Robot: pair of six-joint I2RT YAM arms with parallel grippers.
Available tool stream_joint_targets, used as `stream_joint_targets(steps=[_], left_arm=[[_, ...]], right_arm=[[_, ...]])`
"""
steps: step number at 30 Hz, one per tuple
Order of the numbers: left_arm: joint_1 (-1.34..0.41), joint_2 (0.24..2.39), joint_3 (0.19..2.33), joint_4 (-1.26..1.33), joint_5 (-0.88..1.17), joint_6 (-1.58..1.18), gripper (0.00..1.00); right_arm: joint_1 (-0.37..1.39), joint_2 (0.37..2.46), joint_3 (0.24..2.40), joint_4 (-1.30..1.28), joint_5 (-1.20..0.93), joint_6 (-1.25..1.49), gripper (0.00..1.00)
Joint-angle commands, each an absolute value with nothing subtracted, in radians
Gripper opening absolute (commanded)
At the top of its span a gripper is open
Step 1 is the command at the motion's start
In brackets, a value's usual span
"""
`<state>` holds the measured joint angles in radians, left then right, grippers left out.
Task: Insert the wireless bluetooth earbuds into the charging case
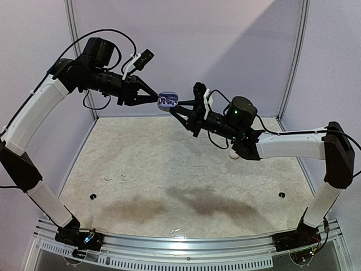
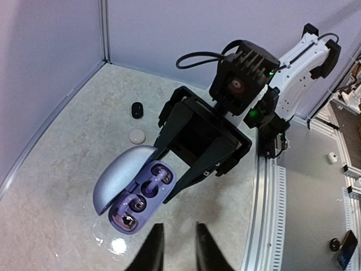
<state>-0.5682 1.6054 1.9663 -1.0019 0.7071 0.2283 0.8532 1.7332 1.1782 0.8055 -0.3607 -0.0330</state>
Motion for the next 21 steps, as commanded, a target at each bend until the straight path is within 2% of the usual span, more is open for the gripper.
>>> stream_joint_targets(steps=[1, 7, 12, 21], left_arm=[[-0.566, 1.565, 1.916, -0.9, 0.683, 0.21, 0.13], [-0.584, 1.471, 1.733, -0.755, 0.611, 0.248, 0.07], [-0.586, 1.482, 1.734, -0.7, 0.561, 0.226, 0.04], [-0.6, 1.484, 1.715, -0.688, 0.596, 0.219, 0.04]], right_arm=[[0.85, 1.679, 1.175, 0.773, -0.397, -0.054, 0.0], [0.85, 1.668, 1.175, 0.772, -0.415, -0.051, 0.0], [0.85, 1.672, 1.178, 0.773, -0.425, -0.048, 0.0], [0.849, 1.68, 1.183, 0.779, -0.425, -0.045, 0.0]])
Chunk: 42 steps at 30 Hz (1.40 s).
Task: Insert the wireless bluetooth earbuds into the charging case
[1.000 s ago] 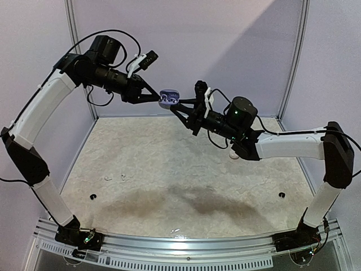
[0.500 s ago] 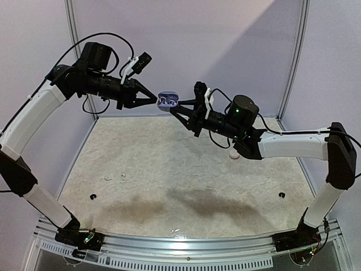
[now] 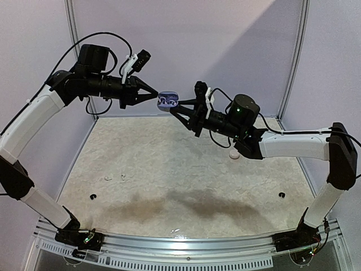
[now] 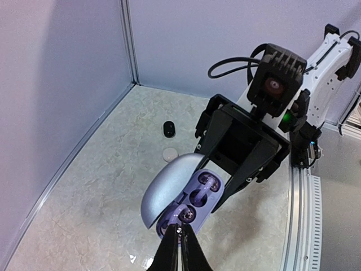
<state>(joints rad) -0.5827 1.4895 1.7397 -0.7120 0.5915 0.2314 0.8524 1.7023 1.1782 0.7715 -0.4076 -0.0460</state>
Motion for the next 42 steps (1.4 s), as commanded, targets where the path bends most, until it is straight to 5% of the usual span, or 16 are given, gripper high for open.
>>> stream_joint_targets(steps=[1, 31, 42], left_arm=[[-0.601, 1.486, 1.712, -0.689, 0.595, 0.219, 0.04], [-0.633, 1.443, 1.589, -0.643, 0.491, 0.36, 0.0], [-0.625, 1.388, 1.631, -0.628, 0.519, 0.345, 0.23]], right_arm=[[0.85, 1.68, 1.183, 0.778, -0.425, -0.045, 0.0], [0.85, 1.701, 1.214, 0.797, -0.434, -0.041, 0.0], [0.828, 1.683, 1.166, 0.797, -0.416, -0.014, 0.0]])
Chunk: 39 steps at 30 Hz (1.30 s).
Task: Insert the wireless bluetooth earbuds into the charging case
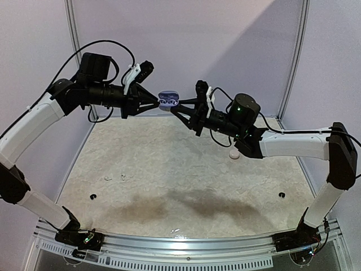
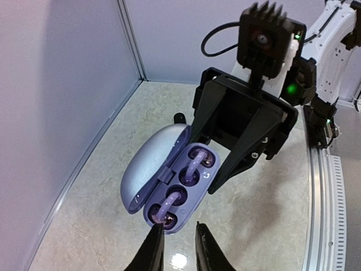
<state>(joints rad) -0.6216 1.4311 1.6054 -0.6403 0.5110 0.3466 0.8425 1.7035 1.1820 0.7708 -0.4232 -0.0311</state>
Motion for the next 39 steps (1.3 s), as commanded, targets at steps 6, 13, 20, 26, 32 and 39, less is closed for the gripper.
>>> stream_joint_targets(steps=[6, 13, 20, 26, 32, 39], left_arm=[[-0.597, 1.396, 1.611, -0.59, 0.295, 0.326, 0.25], [-0.586, 1.45, 1.615, -0.545, 0.326, 0.295, 0.25], [-0.6, 1.483, 1.648, -0.519, 0.504, 0.303, 0.25], [-0.619, 1.473, 1.639, -0.569, 0.606, 0.312, 0.24], [-0.647, 1.447, 1.632, -0.586, 0.616, 0.369, 0.21], [-0.675, 1.406, 1.591, -0.596, 0.553, 0.453, 0.21]], right_arm=[[0.83, 1.634, 1.155, 0.748, -0.474, -0.041, 0.0], [0.861, 1.613, 1.184, 0.697, -0.623, -0.061, 0.0], [0.874, 1.649, 1.229, 0.654, -0.64, -0.069, 0.0], [0.875, 1.675, 1.26, 0.636, -0.601, -0.067, 0.0], [0.873, 1.69, 1.293, 0.564, -0.545, -0.076, 0.0], [0.859, 1.707, 1.317, 0.517, -0.493, -0.039, 0.0]])
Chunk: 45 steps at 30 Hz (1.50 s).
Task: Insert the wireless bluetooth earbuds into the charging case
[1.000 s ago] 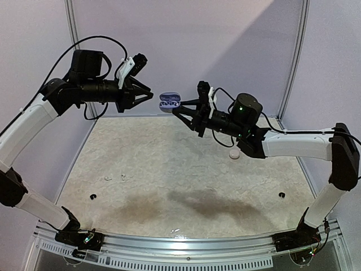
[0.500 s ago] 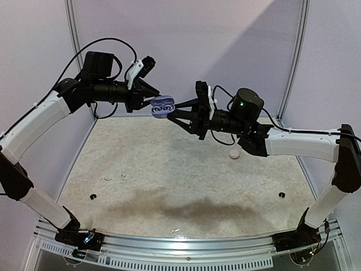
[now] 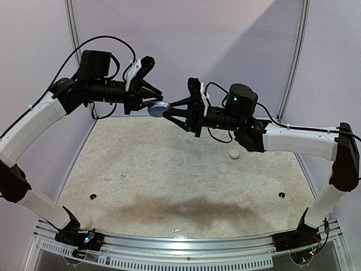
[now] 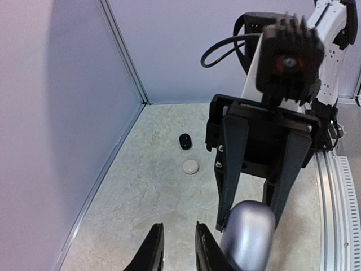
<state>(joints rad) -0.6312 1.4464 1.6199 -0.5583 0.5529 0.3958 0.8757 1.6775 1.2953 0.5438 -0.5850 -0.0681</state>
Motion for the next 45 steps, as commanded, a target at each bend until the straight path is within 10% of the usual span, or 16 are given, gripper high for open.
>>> stream_joint_targets(steps=[1, 6, 12, 22, 34, 45], left_arm=[[-0.675, 1.404, 1.59, -0.601, 0.537, 0.453, 0.21], [-0.671, 1.392, 1.585, -0.529, 0.325, 0.391, 0.34], [-0.666, 1.371, 1.527, -0.4, -0.129, 0.322, 0.99], [-0.666, 1.343, 1.431, -0.475, -0.237, 0.223, 0.99], [-0.666, 1.326, 1.378, -0.48, -0.261, 0.216, 0.99], [-0.665, 1.327, 1.374, -0.469, -0.256, 0.221, 0.99]], right_arm=[[0.855, 1.704, 1.307, 0.529, -0.488, -0.029, 0.0], [0.808, 1.691, 1.279, 0.495, -0.417, 0.088, 0.0], [0.697, 1.672, 1.22, 0.314, -0.249, 0.307, 0.0], [0.503, 1.918, 1.19, 0.037, -0.407, 0.878, 0.0], [0.461, 2.108, 1.171, 0.05, -0.554, 0.957, 0.01], [0.461, 2.079, 1.296, -0.275, -0.44, 0.808, 0.56]])
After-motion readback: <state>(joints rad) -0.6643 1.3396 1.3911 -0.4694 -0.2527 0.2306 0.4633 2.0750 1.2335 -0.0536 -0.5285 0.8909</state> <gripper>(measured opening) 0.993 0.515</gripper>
